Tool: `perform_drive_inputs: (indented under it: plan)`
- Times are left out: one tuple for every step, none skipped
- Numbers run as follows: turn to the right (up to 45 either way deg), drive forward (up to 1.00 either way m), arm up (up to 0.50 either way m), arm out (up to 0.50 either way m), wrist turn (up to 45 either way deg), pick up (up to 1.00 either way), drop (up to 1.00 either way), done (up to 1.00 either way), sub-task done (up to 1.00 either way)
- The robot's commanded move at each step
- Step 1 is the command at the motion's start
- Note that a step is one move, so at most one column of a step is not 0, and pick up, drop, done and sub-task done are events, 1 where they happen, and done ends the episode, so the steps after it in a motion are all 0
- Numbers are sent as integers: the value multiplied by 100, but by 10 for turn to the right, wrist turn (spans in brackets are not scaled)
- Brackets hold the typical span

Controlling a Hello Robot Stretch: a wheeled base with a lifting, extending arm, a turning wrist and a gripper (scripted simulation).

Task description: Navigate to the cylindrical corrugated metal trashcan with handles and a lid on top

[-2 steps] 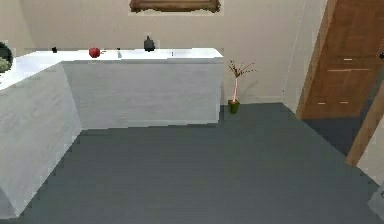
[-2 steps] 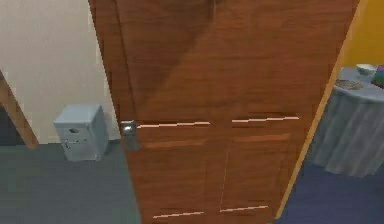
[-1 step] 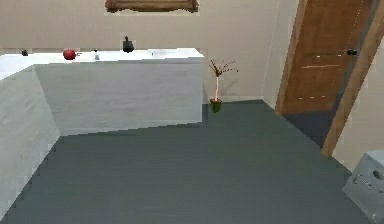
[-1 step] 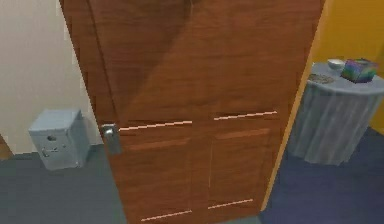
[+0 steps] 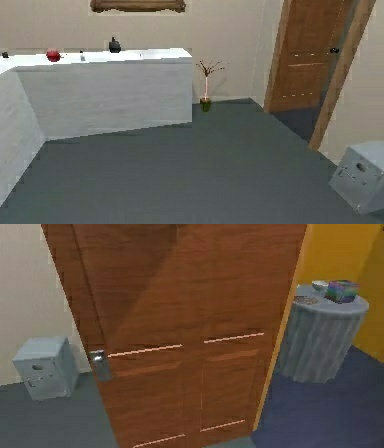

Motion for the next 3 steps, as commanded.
perform_drive_inputs:
  plan:
    - [0, 50, 0, 0, 0, 0, 0, 0, 0]
    - [180, 0, 0, 0, 0, 0, 0, 0, 0]
    - [0, 100, 0, 0, 0, 0, 0, 0, 0]
